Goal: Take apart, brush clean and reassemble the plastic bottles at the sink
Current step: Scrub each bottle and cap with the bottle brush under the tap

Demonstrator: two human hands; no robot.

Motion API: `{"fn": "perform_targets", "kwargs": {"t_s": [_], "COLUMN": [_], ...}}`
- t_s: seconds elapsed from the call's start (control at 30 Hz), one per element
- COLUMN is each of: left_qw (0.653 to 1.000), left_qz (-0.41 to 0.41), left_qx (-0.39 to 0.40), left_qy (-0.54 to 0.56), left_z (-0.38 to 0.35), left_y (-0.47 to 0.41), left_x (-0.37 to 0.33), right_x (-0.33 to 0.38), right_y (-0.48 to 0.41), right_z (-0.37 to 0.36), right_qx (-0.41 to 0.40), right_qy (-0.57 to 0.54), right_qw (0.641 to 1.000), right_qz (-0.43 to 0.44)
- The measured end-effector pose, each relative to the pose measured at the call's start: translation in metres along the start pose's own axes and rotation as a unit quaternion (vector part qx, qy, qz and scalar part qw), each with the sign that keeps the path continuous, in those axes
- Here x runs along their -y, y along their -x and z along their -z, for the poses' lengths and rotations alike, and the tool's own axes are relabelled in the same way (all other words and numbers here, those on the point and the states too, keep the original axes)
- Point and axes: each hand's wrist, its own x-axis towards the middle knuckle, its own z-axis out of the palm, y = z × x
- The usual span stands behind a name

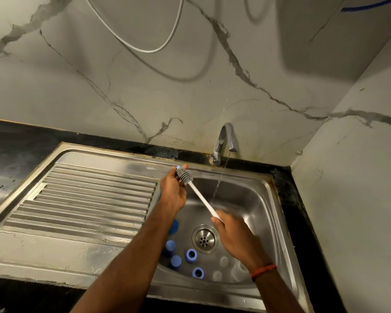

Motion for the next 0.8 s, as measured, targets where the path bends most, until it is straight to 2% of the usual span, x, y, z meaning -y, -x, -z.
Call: {"fn": "perform_targets", "kwargs": {"t_s": [0.2,0.4,0.63,0.8], "left_qw": [1.0,0.997,0.991,0.997], "left_qz": [-0.012,-0.03,-0.111,-0.068], "left_qx": [-0.007,-0.07,-0.031,-0.046], "left_qy": [-0.02,0.021,-0.062,0.003], "left_z": [-0.011,-0.002,-0.008,-0.006], "left_y": [0.009,0.003,0.015,0.001], "left_x": [0.017,0.004,0.034,0.015], "right_x": [0.009,-0.005,0.01,0.008], "right_y": [-0.013,0.011,-0.004,0.007], "right_z": [0.004,-0.012,-0.002,0.0], "right_qx": [-0.05,-0.014,-0.076,-0.028], "right_qy": [0.038,0.047,0.087,0.077], "right_qw": [0.998,0.999,0.993,0.996], "right_qz": [-0.003,-0.022,-0.016,-0.037]}}
